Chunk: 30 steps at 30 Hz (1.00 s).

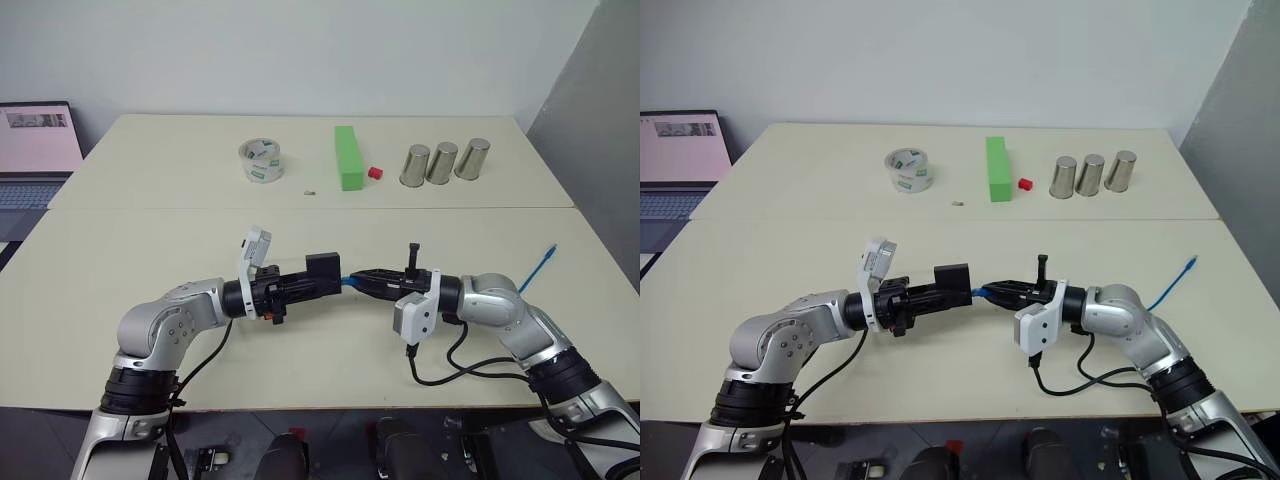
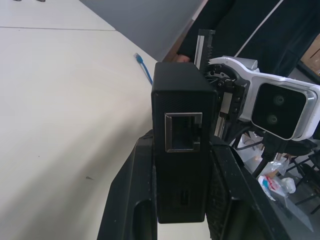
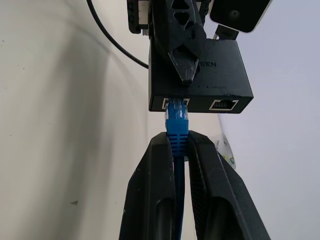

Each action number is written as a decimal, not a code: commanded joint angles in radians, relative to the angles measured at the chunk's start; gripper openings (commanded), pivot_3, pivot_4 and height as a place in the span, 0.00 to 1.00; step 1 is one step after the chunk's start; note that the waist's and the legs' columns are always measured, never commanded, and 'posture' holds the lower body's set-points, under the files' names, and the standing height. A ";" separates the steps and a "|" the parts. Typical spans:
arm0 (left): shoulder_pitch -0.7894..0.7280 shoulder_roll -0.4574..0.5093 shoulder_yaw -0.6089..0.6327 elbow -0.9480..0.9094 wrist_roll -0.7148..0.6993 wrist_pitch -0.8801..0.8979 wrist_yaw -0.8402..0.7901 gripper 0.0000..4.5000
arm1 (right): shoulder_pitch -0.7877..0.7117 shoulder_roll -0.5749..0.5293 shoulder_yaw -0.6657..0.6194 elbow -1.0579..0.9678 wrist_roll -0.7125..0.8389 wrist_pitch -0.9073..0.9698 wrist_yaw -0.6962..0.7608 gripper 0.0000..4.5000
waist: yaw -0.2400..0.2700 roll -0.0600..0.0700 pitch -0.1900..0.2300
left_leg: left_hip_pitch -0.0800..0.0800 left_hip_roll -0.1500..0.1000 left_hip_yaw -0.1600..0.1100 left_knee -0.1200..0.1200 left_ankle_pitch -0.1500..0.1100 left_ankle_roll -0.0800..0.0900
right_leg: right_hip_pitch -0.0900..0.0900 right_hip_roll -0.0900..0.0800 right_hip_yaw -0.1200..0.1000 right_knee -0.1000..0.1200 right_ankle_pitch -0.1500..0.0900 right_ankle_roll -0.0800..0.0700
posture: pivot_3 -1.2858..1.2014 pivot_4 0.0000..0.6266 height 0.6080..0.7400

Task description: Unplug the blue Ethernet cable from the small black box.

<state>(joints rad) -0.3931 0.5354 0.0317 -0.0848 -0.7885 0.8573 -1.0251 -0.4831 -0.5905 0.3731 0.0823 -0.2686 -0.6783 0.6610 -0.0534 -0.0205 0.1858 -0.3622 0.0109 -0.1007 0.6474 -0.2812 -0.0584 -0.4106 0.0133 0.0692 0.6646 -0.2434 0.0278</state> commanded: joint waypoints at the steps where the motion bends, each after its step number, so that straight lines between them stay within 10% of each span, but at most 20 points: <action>1: -0.023 0.010 -0.003 0.011 0.024 -0.021 -0.002 0.17 | -0.031 -0.005 0.001 -0.029 0.013 -0.059 0.019 0.10 | 0.000 0.000 0.000 | 0.000 0.000 0.000 0.000 0.000 0.000 | 0.000 0.000 0.000 0.000 0.000 0.000 | 0.52 0.24 1.00; 9: -0.050 0.021 -0.040 0.027 0.083 -0.084 -0.062 0.17 | 0.008 -0.100 -0.018 -0.218 0.283 0.321 0.277 0.51 | 0.004 0.000 0.000 | -0.001 0.000 0.000 0.000 0.000 0.000 | 0.000 0.000 0.000 -0.001 0.000 0.000 | 0.52 0.24 1.00; 15: -0.058 0.049 -0.091 0.004 0.114 -0.132 -0.157 0.17 | 0.084 -0.152 -0.125 -0.509 0.781 1.020 0.282 0.73 | 0.013 0.000 0.000 | -0.001 0.000 -0.003 0.000 0.000 0.000 | 0.000 0.000 -0.002 -0.001 0.000 -0.001 | 0.52 0.24 1.00; 30: -0.092 0.068 -0.111 -0.038 0.107 -0.145 -0.266 0.17 | 0.000 -0.027 -0.218 -0.465 1.063 1.503 0.169 0.73 | 0.013 0.000 0.000 | -0.002 0.000 -0.003 -0.001 0.000 0.000 | 0.000 0.000 -0.004 -0.002 -0.003 0.003 | 0.52 0.24 1.00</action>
<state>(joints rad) -0.4793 0.5926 -0.0839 -0.0871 -0.6669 0.7281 -1.2757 -0.4625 -0.6199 0.1732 -0.3815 0.7774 0.8046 0.8231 -0.0408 -0.0204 0.1859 -0.3641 0.0114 -0.1038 0.6467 -0.2814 -0.0580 -0.4109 0.0136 0.0655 0.6629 -0.2468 0.0313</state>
